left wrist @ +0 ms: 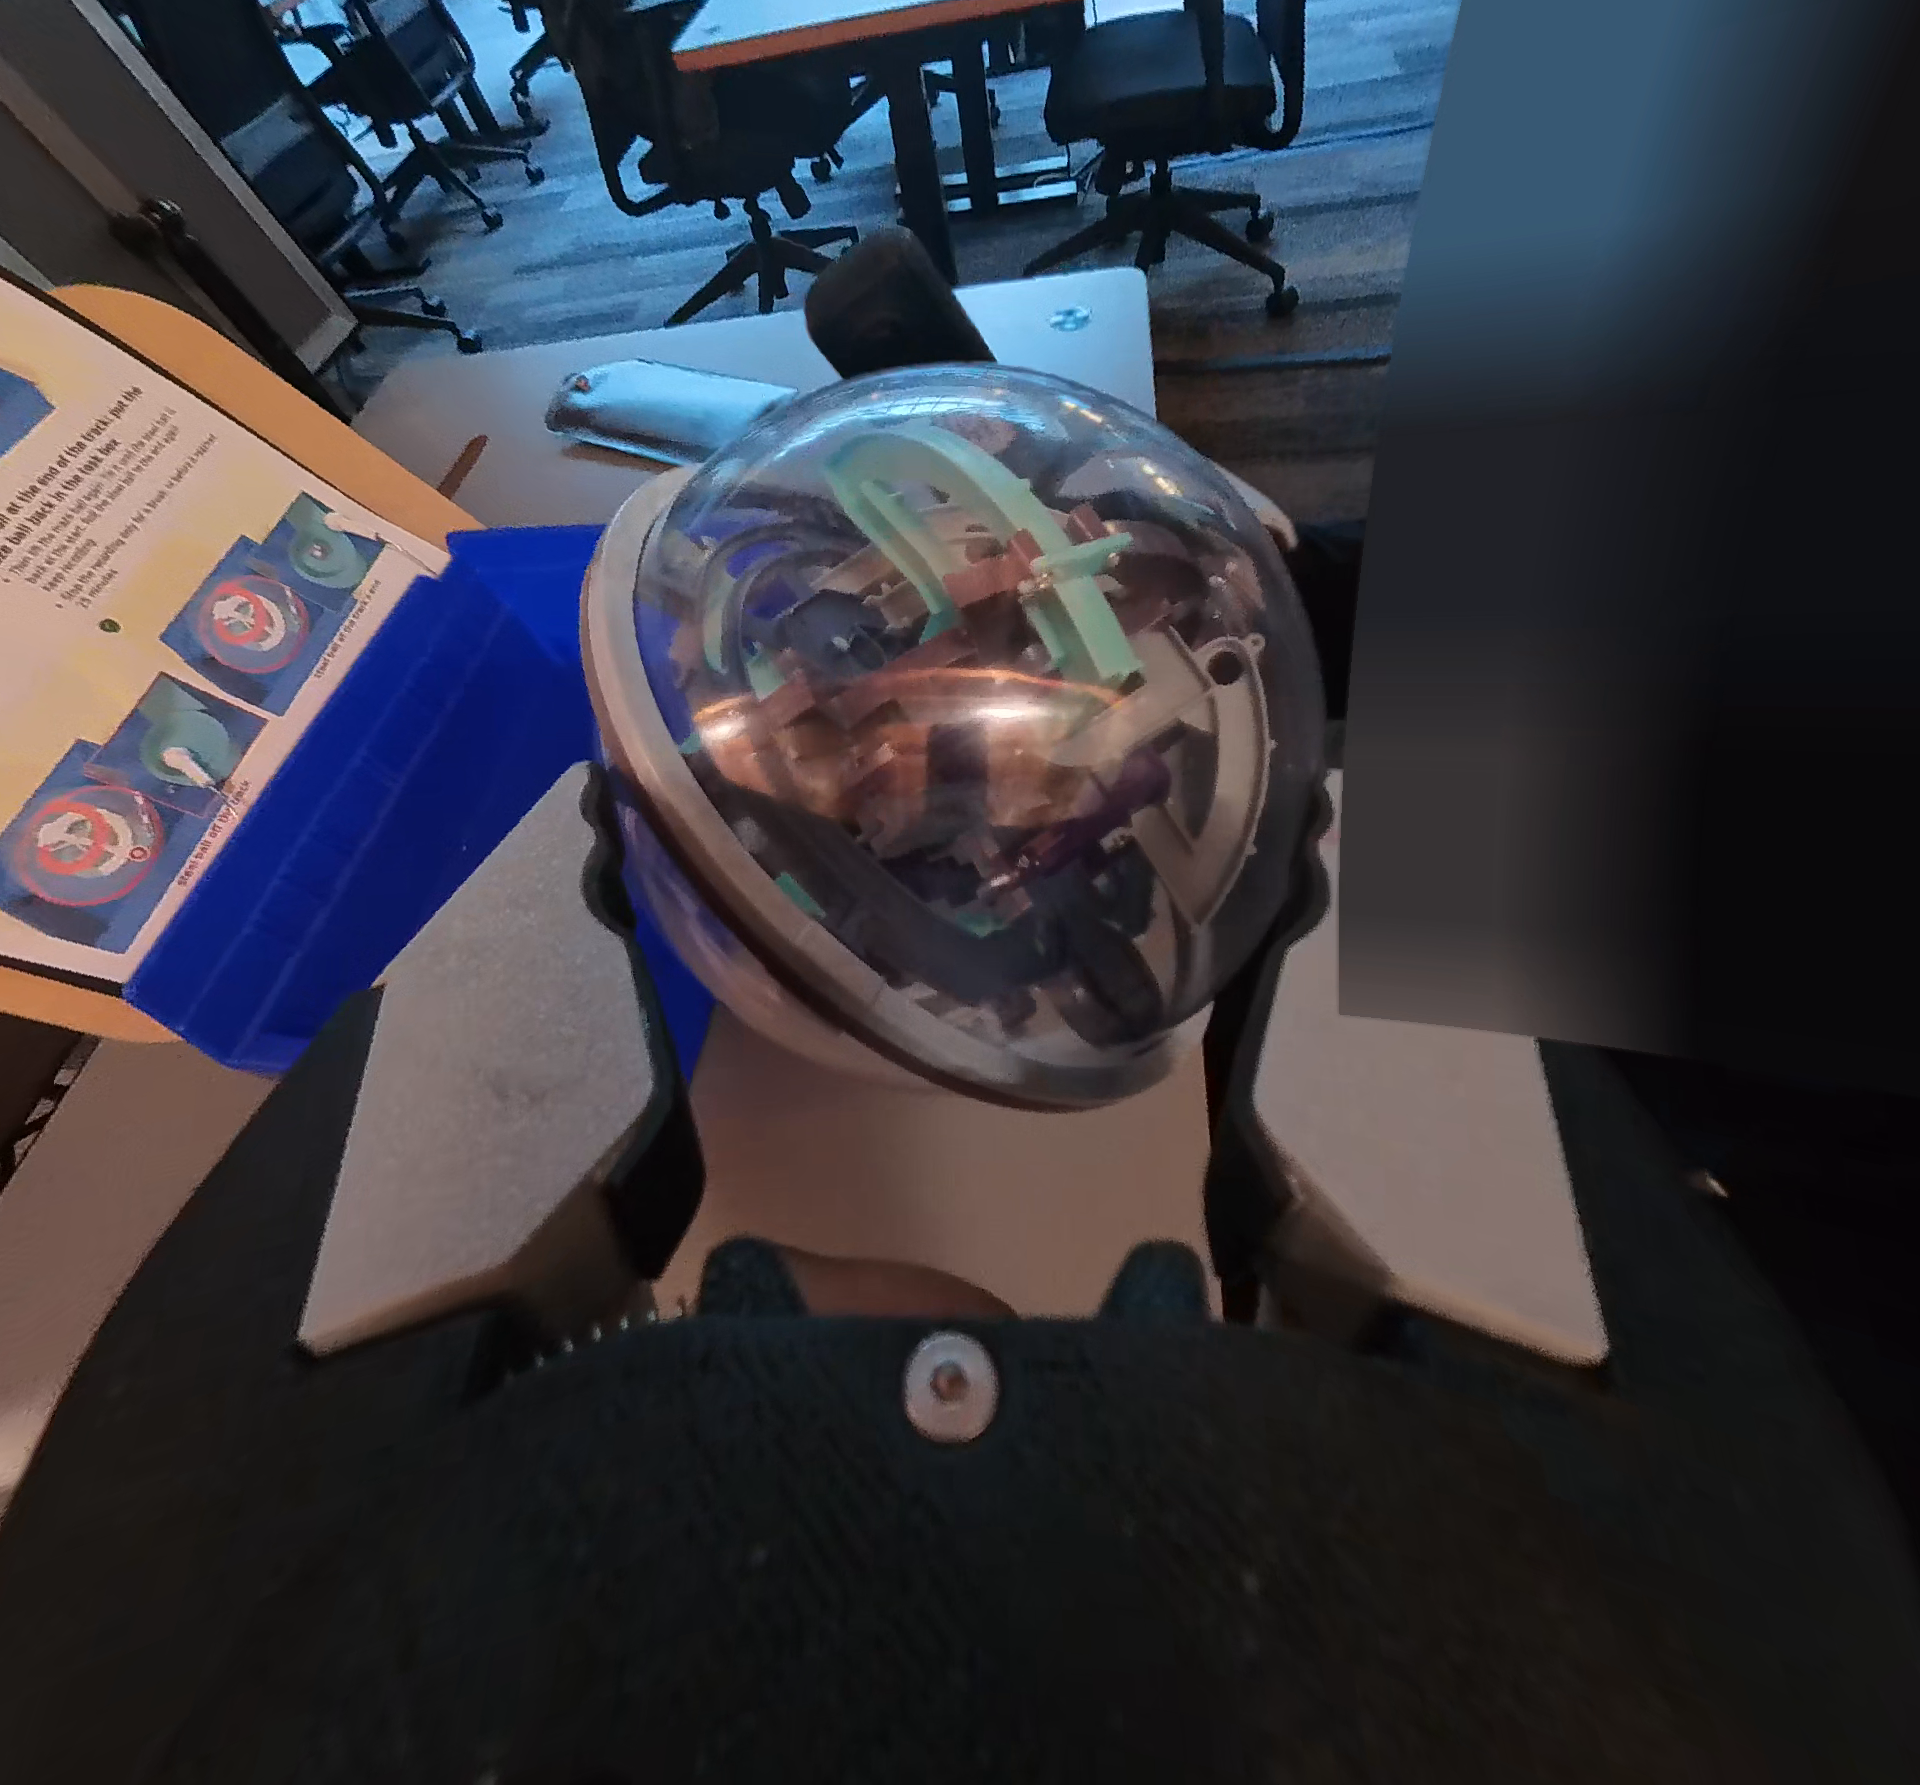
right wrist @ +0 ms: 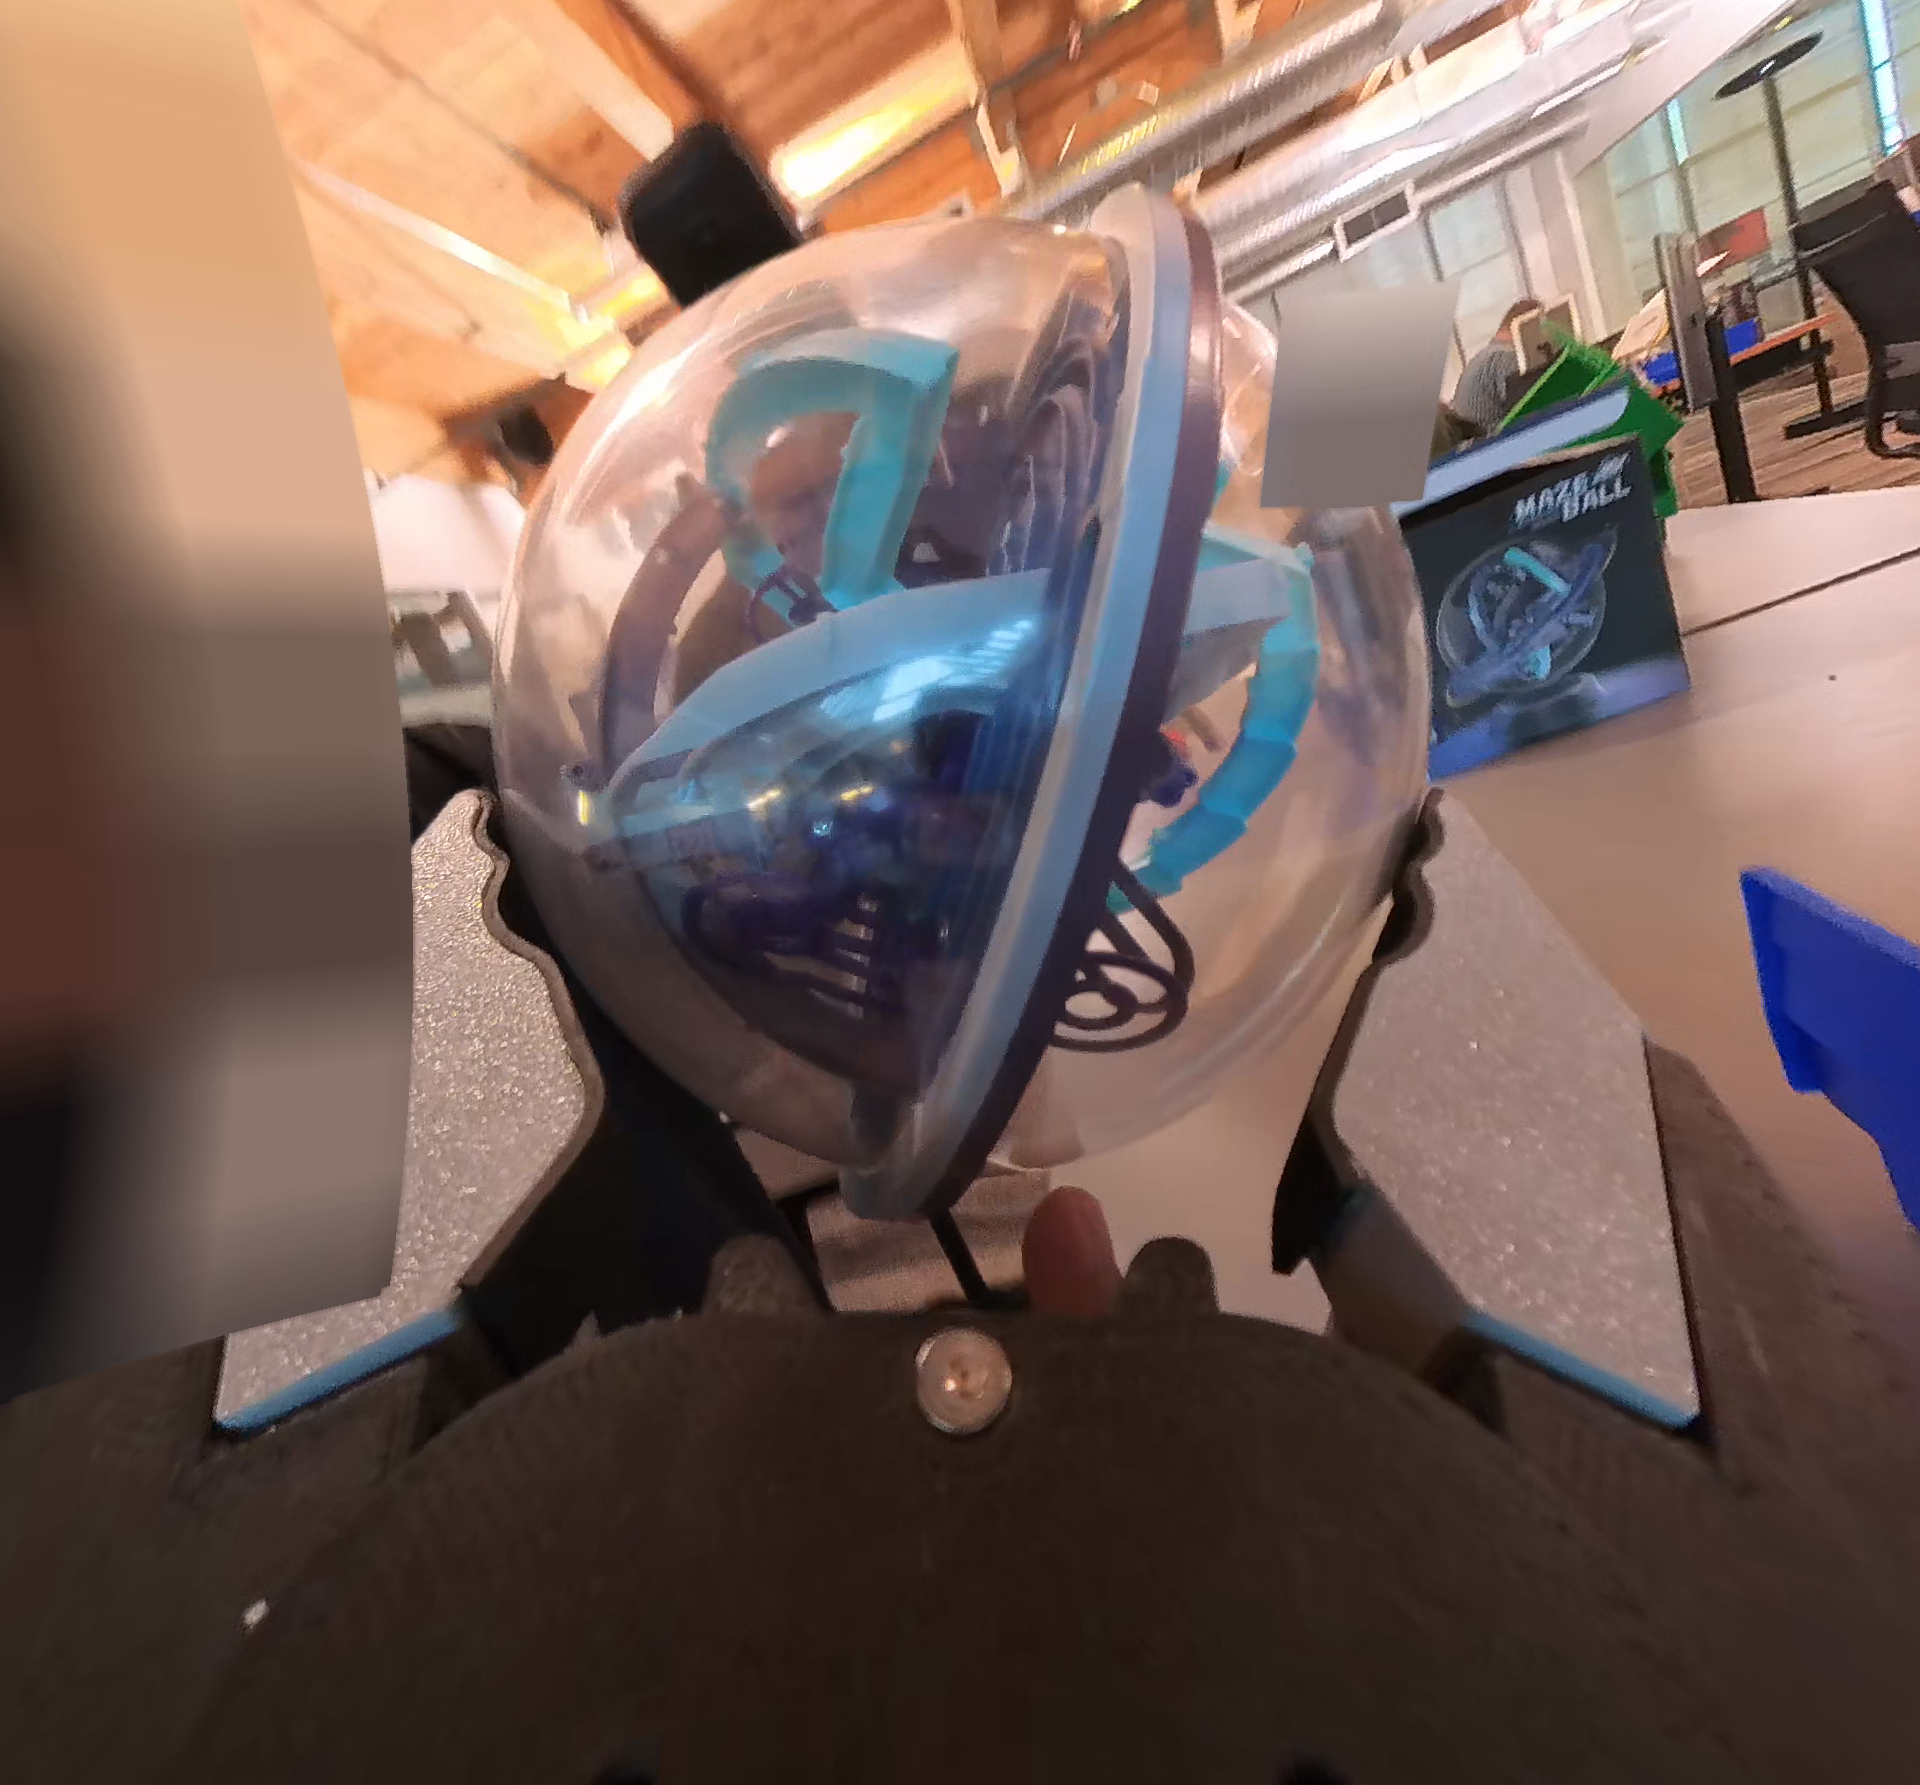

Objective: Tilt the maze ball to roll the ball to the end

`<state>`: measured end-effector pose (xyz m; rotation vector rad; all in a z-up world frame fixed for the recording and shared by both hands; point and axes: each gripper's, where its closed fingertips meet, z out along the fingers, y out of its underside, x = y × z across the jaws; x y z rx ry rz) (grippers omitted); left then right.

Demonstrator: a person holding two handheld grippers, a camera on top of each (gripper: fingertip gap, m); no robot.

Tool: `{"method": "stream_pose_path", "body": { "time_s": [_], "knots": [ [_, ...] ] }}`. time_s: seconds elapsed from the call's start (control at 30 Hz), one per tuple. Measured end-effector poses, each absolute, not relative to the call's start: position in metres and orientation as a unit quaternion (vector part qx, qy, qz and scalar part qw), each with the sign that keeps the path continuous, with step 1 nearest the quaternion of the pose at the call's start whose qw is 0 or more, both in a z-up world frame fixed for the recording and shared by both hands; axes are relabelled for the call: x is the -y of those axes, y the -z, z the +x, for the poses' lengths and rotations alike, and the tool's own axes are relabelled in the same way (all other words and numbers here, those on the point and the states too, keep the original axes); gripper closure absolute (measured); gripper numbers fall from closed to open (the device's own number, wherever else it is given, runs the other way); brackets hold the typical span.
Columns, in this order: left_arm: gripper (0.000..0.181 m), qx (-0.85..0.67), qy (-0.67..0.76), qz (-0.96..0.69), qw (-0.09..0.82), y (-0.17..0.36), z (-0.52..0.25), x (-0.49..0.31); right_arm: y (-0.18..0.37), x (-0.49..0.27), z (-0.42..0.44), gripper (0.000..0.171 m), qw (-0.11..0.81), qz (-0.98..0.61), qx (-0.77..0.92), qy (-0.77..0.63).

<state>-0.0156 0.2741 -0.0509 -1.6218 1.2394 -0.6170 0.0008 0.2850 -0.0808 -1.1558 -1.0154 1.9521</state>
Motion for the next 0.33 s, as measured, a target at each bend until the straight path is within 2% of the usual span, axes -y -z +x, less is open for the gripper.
{"method": "stream_pose_path", "body": {
  "time_s": [0.03,0.33],
  "knots": [
    [0.057,-0.507,0.257,-0.664,0.486,0.047,-0.016,-0.275,0.077,-0.286,0.0,0.014,0.323,-0.44,0.38,-0.746],
    [0.058,-0.505,0.269,-0.649,0.501,0.017,-0.016,-0.272,0.051,-0.284,-0.003,0.014,0.316,-0.425,0.359,-0.769]
  ]
}}
